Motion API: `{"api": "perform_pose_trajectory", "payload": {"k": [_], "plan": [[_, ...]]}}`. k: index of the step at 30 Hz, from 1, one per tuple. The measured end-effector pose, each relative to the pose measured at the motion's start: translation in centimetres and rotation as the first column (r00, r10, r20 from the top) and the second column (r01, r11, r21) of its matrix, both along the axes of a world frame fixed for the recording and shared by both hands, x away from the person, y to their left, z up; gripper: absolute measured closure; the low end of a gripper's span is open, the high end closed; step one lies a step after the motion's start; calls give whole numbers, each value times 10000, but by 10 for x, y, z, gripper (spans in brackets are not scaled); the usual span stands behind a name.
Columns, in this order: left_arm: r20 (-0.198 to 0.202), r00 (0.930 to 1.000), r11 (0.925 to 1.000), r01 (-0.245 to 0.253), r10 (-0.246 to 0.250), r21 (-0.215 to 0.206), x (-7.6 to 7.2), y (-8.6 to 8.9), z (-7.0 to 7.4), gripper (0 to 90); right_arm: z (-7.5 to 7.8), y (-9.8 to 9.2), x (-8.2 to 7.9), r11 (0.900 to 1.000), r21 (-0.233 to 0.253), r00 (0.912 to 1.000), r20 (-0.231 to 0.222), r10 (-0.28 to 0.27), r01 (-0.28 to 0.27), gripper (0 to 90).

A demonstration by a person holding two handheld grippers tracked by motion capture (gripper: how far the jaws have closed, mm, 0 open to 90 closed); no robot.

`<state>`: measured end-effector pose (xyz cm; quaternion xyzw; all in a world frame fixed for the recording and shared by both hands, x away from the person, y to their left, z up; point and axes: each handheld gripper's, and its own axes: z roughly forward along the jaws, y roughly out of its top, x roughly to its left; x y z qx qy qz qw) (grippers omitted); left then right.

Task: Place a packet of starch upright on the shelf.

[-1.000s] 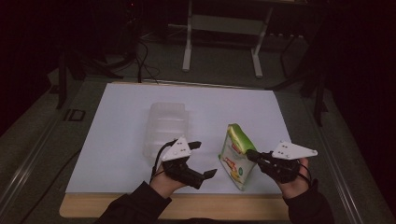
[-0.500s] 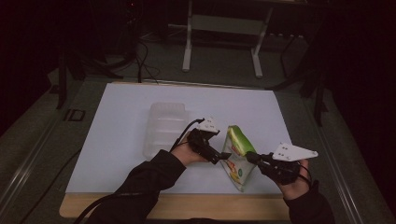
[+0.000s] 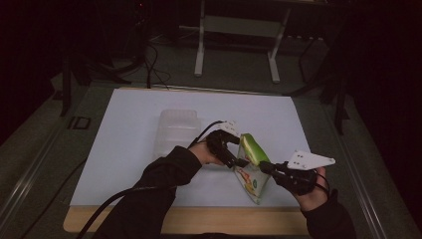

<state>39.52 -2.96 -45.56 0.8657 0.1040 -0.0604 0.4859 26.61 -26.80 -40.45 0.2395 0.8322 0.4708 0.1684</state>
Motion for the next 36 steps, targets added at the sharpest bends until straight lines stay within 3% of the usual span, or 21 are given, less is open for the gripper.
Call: {"api": "perform_pose_trajectory", "payload": {"k": [2,3,7,12,18,25,29,33,36], "plan": [[-222,9994,9996,267,-267,26,-1,-4,0,100,0,-1,1,10000,52,10000,-11,62,-62,862],[-417,9983,9992,406,-404,42,-2,-6,-1,180,0,-1,2,10000,67,10000,-43,33,-33,862],[-544,9984,9999,131,-129,24,-6,-9,-1,481,-2,-4,4,9999,42,9998,-155,-147,147,862],[-678,9976,9992,-74,100,386,-12,-16,-2,706,-7,-4,7,9994,118,9990,-291,-325,329,862],[-615,9975,9965,-302,351,785,-14,-18,4,757,-6,-5,7,9989,94,9986,-267,-460,463,860],[-417,9960,9945,-762,793,726,-23,-18,13,793,-2,-13,5,9961,551,9974,-233,-678,690,822],[-281,9962,9932,-802,828,839,-26,-18,19,805,9,-22,1,9876,1400,9975,-117,-704,713,702],[-82,9949,9939,-1006,1010,447,-30,-16,32,811,22,-33,-5,9766,1857,9907,605,-1216,1085,597],[-35,9941,9941,-1081,1081,106,-31,-13,46,812,25,-44,-7,9645,2181,9839,650,-1666,1489,503]]}}
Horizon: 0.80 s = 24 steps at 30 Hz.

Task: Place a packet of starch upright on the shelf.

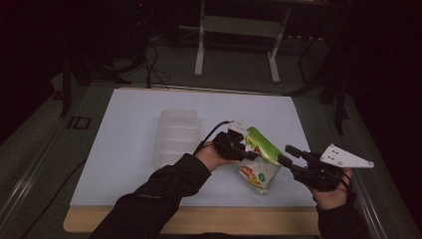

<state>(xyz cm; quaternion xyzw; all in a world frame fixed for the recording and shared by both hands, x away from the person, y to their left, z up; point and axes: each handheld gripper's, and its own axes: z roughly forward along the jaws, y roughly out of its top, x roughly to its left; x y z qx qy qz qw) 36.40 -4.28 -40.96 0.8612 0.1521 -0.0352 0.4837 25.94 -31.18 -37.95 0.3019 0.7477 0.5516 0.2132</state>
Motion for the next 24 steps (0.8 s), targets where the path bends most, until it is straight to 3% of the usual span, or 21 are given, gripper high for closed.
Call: {"api": "perform_pose_trajectory", "payload": {"k": [4,6,8,12,14,19,22,24], "plan": [[303,9992,9993,-240,249,-297,-1,6,19,812,0,-12,-3,9975,594,9979,481,-422,394,309],[389,9981,9982,-455,470,-387,1,10,28,812,1,-19,-3,9938,971,9966,574,-597,539,264],[279,9970,9956,-710,728,-604,4,15,35,813,2,-23,-3,9941,869,9946,754,-720,654,195],[550,9919,9903,-1098,1147,-848,7,26,52,813,0,-26,-3,9908,1221,9937,883,-686,576,138],[644,9870,9856,-1411,1474,-931,9,33,59,813,-2,-25,-4,9929,1052,9924,1030,-667,558,138],[869,9680,9673,-2249,2356,-1174,18,54,77,813,-7,-22,-4,9933,1051,9953,792,-561,476,141],[1023,9492,9504,-2846,2977,-1251,23,67,86,813,-10,-20,-3,9940,1009,9965,675,-491,421,141],[1041,9337,9349,-3278,3425,-1360,26,76,91,813,-12,-19,-4,9932,1123,9980,499,-379,320,141]]}}
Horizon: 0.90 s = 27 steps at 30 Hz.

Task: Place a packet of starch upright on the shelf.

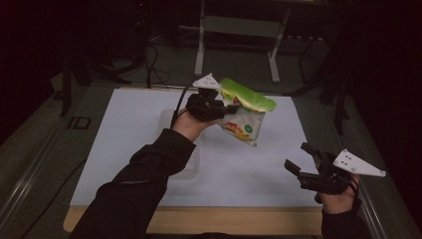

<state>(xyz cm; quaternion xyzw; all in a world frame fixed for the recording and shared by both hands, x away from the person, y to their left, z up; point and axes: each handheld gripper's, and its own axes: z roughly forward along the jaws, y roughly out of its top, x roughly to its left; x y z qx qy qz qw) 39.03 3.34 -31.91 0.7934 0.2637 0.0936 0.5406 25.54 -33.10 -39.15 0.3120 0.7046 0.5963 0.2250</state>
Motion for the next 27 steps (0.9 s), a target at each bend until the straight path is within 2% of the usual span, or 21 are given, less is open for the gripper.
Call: {"api": "perform_pose_trajectory", "payload": {"k": [3,7,13,15,16,19,23,26,27], "plan": [[19,9973,9969,-739,740,-265,6,15,4,813,-3,2,-1,10000,41,9999,-54,89,-88,141],[31,9865,9851,-1630,1634,-550,14,38,5,813,-5,1,-1,9999,74,9999,-65,96,-95,143],[23,9587,9554,-2834,2846,-825,26,69,-5,813,-10,0,2,10000,21,9995,-319,78,-78,143],[-101,9486,9436,-3156,3162,-1001,31,80,-12,814,-12,0,3,10000,-26,9991,-409,74,-75,144],[-156,9406,9340,-3387,3392,-1140,33,86,-16,814,-13,0,3,10000,-25,9989,-472,71,-73,144],[-414,9304,9194,-3663,3643,-1430,39,98,-27,814,-16,1,4,9999,-75,9980,-616,106,-111,145],[-691,9114,9004,-4116,4058,-1409,42,110,-40,814,-18,-1,5,9999,-106,9976,-693,48,-55,145],[-886,9024,8924,-4303,4217,-1356,44,114,-50,814,-19,-2,7,9999,-125,9974,-720,0,-9,146],[-932,9048,8953,-4249,4154,-1341,45,115,-53,814,-20,-2,7,10000,-87,9969,-789,0,-7,146]]}}
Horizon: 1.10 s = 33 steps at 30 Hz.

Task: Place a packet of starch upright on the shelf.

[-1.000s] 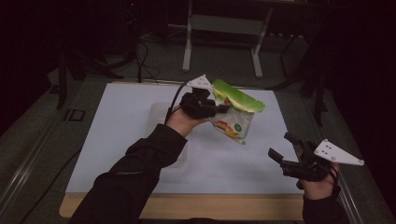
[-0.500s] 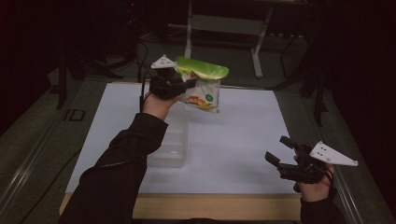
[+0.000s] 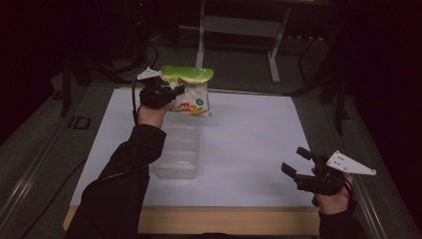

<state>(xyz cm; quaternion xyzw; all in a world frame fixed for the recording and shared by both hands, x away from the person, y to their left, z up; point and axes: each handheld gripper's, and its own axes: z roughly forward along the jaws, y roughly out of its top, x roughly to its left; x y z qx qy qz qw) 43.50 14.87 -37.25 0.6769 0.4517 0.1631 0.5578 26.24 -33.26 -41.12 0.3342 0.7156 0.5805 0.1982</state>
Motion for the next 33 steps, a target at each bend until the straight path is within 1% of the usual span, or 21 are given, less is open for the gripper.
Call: {"api": "perform_pose_trajectory", "payload": {"k": [2,3,6,10,11,14,15,17,18,20,21,23,26,28,30,32,33], "plan": [[-108,9999,10000,-66,66,10,0,2,-7,815,-1,0,0,10000,1,9999,-99,49,-49,149],[-155,9999,10000,2,-2,-7,1,4,-10,815,-2,0,1,10000,32,9999,-143,82,-81,149],[-232,9997,10000,-60,61,56,2,8,-20,816,-3,0,2,9997,153,9996,-218,176,-172,149],[-433,9985,9994,-321,324,87,3,14,-30,816,-3,0,2,9997,133,9996,-212,198,-195,149],[-457,9985,9995,-298,300,52,4,15,-33,816,-3,0,2,9997,147,9996,-201,202,-199,148],[-466,9984,9994,-312,319,158,4,17,-37,816,-4,0,2,9997,163,9995,-247,200,-196,149],[-520,9983,9994,-271,281,200,4,19,-41,816,-4,0,2,9996,188,9994,-274,231,-226,149],[-605,9978,9990,-257,279,367,4,19,-45,817,-5,0,2,9987,342,9987,-310,400,-389,148],[-603,9975,9979,-330,364,565,4,19,-47,817,-5,0,2,9986,320,9987,-294,427,-418,149],[-671,9968,9966,-388,438,730,4,19,-51,818,-6,0,2,9986,272,9984,-299,470,-462,149],[-629,9968,9956,-443,496,829,3,19,-52,819,-6,1,2,9985,275,9984,-296,492,-484,149],[-685,9962,9953,-478,536,837,3,21,-54,819,-7,2,2,9982,270,9981,-313,536,-527,149],[-709,9946,9908,-668,754,1173,2,23,-59,821,-8,3,2,9979,227,9977,-292,618,-612,149],[-801,9937,9902,-684,785,1217,2,25,-62,822,-9,4,2,9977,229,9974,-307,653,-646,149],[-792,9934,9879,-710,824,1377,2,26,-65,823,-9,4,2,9975,228,9973,-290,675,-668,149],[-757,9936,9872,-722,836,1423,1,27,-66,824,-9,4,2,9974,247,9973,-278,681,-674,149],[-608,9949,9820,-684,802,1758,1,25,-66,824,-10,4,2,9973,249,9972,-273,691,-685,149]]}}
